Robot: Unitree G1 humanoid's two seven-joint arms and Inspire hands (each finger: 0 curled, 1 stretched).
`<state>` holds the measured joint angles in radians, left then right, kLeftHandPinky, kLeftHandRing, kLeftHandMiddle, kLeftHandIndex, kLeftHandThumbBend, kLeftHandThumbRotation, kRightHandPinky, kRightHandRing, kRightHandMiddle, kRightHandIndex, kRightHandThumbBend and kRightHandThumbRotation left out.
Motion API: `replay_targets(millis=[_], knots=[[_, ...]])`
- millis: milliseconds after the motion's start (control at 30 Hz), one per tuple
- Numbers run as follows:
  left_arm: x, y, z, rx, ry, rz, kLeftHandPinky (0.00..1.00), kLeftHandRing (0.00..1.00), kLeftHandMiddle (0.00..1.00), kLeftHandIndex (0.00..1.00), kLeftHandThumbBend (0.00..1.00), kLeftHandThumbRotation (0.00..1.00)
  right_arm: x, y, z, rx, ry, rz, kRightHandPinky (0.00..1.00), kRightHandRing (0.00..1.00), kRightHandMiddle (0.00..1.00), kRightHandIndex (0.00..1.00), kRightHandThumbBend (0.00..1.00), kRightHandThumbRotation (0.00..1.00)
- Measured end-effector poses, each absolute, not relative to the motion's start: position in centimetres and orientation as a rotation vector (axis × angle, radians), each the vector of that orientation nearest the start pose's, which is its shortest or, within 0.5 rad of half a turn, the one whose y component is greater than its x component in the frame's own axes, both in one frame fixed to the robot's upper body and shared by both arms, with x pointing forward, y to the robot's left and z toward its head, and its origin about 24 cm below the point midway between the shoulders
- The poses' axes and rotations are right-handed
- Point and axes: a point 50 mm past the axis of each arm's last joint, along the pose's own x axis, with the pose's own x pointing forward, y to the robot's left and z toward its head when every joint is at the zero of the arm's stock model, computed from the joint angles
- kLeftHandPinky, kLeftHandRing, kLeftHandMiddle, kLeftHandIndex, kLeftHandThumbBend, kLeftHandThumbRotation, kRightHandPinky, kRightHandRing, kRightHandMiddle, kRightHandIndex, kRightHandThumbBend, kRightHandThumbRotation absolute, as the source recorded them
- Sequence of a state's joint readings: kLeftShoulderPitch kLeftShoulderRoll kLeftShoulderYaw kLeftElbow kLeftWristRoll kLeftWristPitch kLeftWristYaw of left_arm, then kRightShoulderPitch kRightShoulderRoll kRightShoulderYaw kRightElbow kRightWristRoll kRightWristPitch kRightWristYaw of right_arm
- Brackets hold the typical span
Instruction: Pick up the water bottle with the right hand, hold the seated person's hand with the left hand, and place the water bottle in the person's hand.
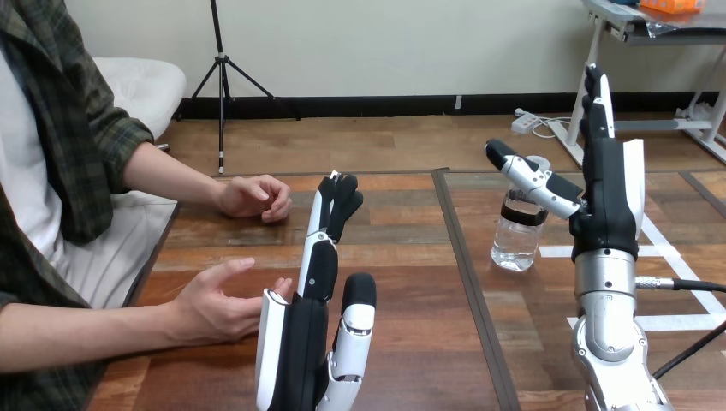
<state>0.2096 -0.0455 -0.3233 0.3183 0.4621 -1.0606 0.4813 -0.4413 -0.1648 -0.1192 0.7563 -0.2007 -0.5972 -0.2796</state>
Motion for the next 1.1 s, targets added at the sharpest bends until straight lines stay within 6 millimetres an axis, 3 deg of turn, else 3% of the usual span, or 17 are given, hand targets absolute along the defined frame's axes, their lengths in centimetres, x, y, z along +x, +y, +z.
replay_targets(millis=[267,1100], knots=[[16.34,7.04,2.91,0.017,-0.612,-0.079,0.99,0.93,0.95,0.98,0.27,1.0,32.28,-19.23,5.53,-0.28,-0.281,-0.226,1.0,1.0,0.99,0.99,0.79,0.24],[16.3,7.04,2.91,0.019,-0.612,-0.079,0.99,0.93,0.95,0.99,0.28,1.0,33.02,-19.07,5.43,-0.284,-0.216,-0.213,1.0,1.0,1.0,1.0,0.74,0.2]])
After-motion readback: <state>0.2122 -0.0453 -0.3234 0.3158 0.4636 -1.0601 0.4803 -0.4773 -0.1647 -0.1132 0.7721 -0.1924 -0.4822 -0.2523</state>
